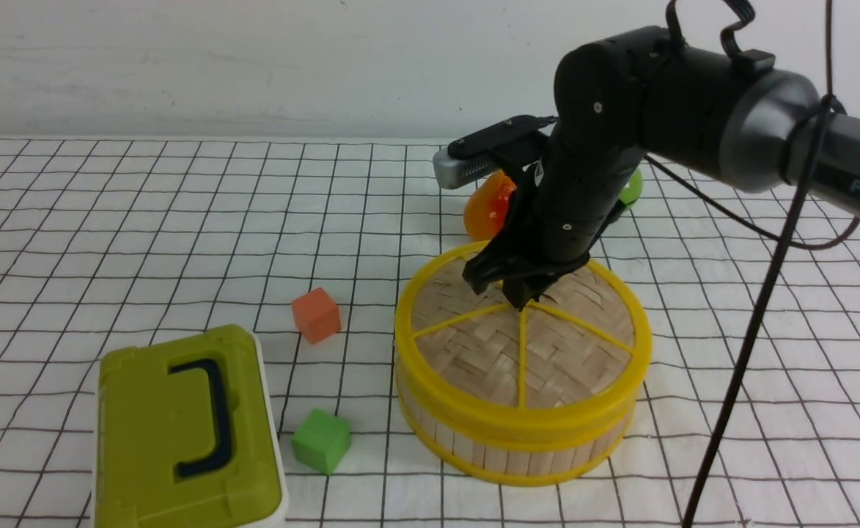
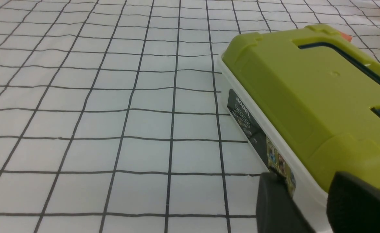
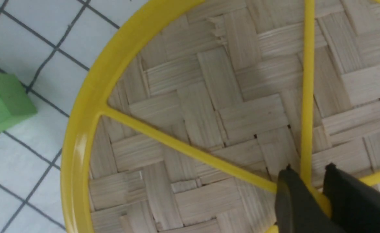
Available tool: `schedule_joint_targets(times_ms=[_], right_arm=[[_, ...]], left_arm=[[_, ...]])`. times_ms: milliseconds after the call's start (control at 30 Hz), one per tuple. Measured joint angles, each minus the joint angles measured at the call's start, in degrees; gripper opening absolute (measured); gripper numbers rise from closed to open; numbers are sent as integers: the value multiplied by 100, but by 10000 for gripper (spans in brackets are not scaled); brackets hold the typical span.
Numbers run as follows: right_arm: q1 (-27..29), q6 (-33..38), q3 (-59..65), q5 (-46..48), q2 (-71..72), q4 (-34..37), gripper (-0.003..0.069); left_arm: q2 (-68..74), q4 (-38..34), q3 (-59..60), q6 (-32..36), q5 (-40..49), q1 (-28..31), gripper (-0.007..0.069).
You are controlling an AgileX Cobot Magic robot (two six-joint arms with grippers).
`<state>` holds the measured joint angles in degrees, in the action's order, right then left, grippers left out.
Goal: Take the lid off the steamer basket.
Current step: Use the right arm to lift the lid of the steamer, then use the right arm to place the steamer lid on the table
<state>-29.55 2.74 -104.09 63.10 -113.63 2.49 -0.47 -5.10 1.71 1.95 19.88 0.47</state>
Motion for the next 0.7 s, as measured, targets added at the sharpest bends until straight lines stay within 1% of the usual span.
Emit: schedule_joint_targets(times_ms=[67, 200, 233, 267, 333, 433, 500, 533, 600, 667, 700], right_arm=[[0, 32, -27, 139, 174, -63, 103], [14, 72, -124, 486, 1110, -487, 103], [23, 72, -124, 502, 1110, -487, 103], [105, 72, -124, 679, 1478, -618, 103], [187, 72, -124, 779, 1695, -659, 103], [661, 72, 45, 836, 2238, -715, 103], [1081, 72, 504, 836, 2627, -704, 103], [1122, 72, 553, 836, 2660, -706, 103], [1715, 72, 1278, 640, 3092, -564, 103], [2075, 72, 1804, 263, 3296, -435, 103], [2113, 72, 1918, 217, 3313, -402, 103]], left_arm=[[0, 0, 0, 0, 0, 0, 239], [0, 0, 0, 0, 0, 0, 239], [0, 0, 0, 0, 0, 0, 239], [0, 0, 0, 0, 0, 0, 239], [0, 0, 0, 0, 0, 0, 239], [0, 0, 0, 0, 0, 0, 239], [0, 0, 0, 0, 0, 0, 239], [0, 0, 0, 0, 0, 0, 239], [0, 0, 0, 0, 0, 0, 239], [0, 0, 0, 0, 0, 0, 239], [0, 0, 0, 0, 0, 0, 239]])
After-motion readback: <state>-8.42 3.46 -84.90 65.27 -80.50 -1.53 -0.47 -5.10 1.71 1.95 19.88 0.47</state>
